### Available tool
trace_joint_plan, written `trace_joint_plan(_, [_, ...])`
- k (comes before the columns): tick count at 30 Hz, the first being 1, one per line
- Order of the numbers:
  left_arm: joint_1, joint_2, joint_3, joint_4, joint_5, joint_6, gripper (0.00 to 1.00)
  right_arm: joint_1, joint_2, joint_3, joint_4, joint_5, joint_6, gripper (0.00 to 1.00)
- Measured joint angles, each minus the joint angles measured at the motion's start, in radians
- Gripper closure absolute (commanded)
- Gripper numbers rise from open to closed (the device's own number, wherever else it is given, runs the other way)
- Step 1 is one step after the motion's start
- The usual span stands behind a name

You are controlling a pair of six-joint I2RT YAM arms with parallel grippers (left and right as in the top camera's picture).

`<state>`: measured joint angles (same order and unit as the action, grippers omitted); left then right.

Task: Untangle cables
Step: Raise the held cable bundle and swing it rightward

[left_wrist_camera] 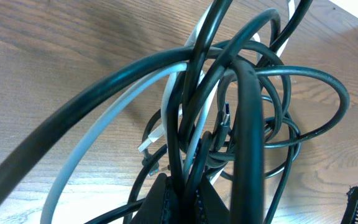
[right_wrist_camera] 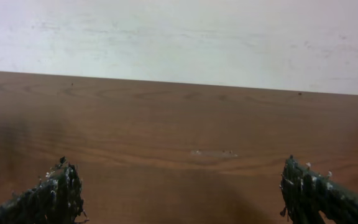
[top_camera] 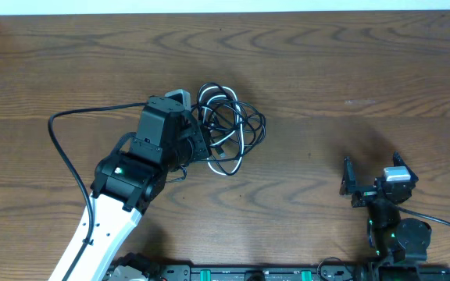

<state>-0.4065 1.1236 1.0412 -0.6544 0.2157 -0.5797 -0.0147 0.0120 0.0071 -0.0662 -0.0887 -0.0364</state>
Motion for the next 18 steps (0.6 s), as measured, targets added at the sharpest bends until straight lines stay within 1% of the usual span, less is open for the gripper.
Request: trace_joint_plan(18, [0.0,0.0,0.002,0.02,0.008,0.0,0.93,0.0,0.0,0.0,0.0,0.0,0.0,0.01])
